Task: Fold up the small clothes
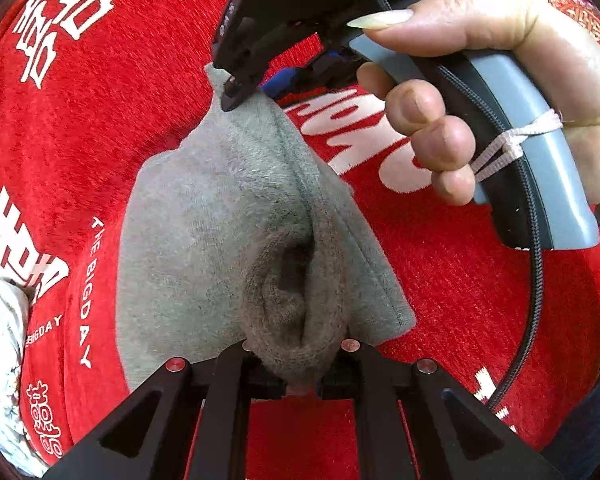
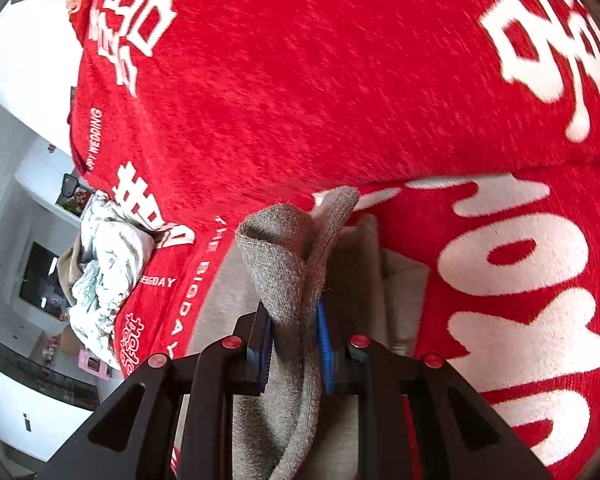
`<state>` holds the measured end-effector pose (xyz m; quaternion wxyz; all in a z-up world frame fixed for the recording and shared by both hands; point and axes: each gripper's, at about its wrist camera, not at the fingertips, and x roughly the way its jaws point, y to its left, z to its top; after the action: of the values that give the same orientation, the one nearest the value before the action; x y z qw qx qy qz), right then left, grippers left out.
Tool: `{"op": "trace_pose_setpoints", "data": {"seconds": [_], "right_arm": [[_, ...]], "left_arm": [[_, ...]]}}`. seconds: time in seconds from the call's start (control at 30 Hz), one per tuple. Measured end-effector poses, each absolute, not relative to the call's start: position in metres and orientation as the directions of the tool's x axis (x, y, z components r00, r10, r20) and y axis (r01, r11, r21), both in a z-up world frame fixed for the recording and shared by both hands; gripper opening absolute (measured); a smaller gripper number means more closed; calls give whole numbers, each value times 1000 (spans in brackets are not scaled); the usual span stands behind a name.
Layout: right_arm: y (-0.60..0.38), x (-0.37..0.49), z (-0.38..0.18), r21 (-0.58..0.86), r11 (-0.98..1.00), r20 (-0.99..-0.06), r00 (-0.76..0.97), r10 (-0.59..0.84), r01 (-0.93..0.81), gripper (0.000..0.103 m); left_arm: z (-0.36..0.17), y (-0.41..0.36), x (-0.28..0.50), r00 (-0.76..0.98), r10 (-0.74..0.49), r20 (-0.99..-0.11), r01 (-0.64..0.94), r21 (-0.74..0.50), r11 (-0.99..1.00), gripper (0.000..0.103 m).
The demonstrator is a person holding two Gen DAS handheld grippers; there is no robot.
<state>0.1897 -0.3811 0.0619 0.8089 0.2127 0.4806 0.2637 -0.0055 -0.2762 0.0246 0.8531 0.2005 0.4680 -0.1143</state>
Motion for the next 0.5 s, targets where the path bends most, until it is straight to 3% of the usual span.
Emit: {"op": "trace_pose_setpoints", "data": {"seconds": [0.5], "right_arm": [[-382, 198, 23, 605, 781, -689, 390, 611, -154, 22]], "left_arm": [[16, -271, 11, 499, -28, -866, 373, 185, 909, 9]]}}
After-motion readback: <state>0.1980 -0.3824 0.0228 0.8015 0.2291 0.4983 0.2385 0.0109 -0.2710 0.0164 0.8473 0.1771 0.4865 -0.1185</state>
